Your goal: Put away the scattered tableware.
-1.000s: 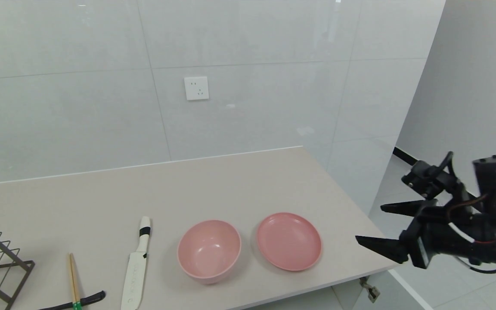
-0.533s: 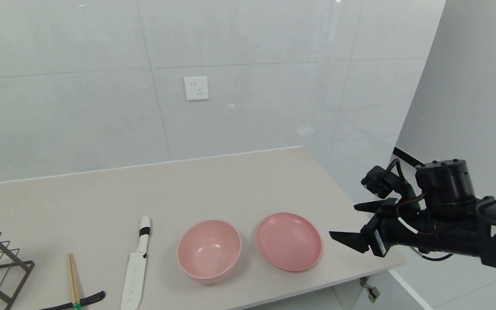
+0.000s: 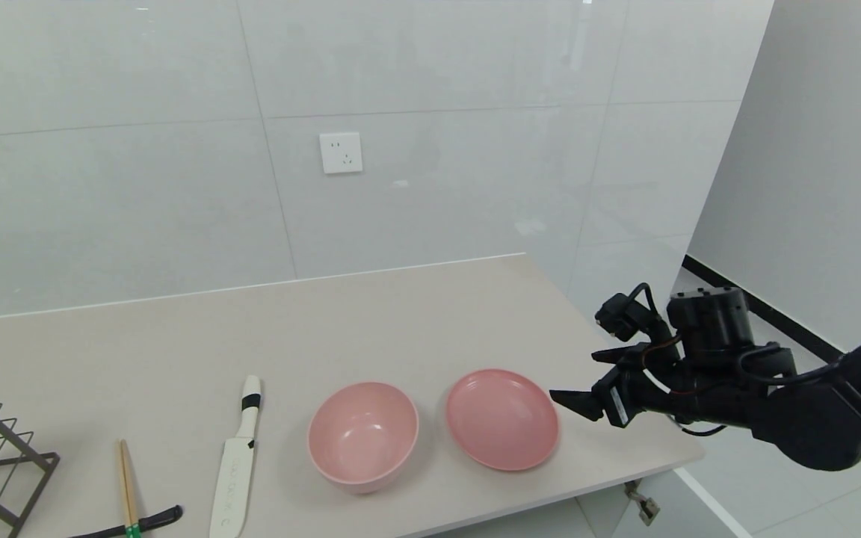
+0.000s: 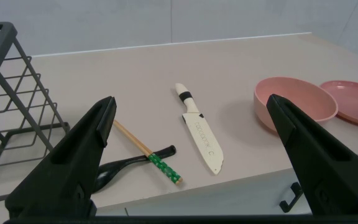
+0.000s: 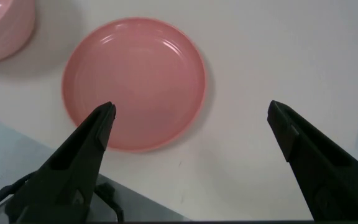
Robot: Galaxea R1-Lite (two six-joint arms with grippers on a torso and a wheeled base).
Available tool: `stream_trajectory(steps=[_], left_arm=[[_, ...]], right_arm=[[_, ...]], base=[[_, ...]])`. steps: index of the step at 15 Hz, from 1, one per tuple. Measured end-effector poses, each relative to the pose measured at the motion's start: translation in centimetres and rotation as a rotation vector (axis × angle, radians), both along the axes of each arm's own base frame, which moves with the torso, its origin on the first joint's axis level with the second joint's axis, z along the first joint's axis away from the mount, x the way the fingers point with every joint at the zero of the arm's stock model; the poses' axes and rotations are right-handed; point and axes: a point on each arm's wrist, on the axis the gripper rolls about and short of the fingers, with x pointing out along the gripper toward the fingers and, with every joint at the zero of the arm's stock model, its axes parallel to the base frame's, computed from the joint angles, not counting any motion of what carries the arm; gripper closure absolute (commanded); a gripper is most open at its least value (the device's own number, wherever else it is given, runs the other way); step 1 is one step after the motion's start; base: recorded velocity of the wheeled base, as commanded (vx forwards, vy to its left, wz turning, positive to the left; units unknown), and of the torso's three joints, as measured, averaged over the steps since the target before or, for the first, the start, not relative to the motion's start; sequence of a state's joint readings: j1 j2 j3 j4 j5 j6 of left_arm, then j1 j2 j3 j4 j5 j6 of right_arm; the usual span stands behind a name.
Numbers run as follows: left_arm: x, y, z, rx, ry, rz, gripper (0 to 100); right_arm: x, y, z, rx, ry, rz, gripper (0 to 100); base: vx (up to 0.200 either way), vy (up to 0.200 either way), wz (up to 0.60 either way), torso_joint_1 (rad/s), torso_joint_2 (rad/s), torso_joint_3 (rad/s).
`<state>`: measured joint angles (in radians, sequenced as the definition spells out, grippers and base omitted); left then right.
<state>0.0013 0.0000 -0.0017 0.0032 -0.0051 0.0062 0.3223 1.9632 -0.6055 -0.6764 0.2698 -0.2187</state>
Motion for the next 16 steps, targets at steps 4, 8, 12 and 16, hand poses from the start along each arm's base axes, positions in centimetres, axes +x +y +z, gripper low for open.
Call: stream_trajectory(steps=[4,8,12,16], left_arm=[[0.0,0.0,0.0,-0.001,0.0,0.0,0],[0.0,0.0,0.0,-0.001,0.0,0.001,0],[0.0,0.0,0.0,-0.001,0.0,0.001,0],[0.0,0.0,0.0,-0.002,0.0,0.001,0]], right_arm=[[1.2,0.5,-2.5,-0.006,0.04,-0.004,0],[2.7,1.1,-4.5,0.051,0.052,-0.051,0],[3.5,2.0,-6.9,0.075,0.054,-0.114,0],[3.6,2.4,-8.1,0.048,0.073,-0.131,0]], base=[[0.0,0.0,0.0,0.0,0.0,0.0],[0.0,0.0,0.0,0.0,0.0,0.0],[0.0,0.0,0.0,0.0,0.0,0.0],[0.0,0.0,0.0,0.0,0.0,0.0]])
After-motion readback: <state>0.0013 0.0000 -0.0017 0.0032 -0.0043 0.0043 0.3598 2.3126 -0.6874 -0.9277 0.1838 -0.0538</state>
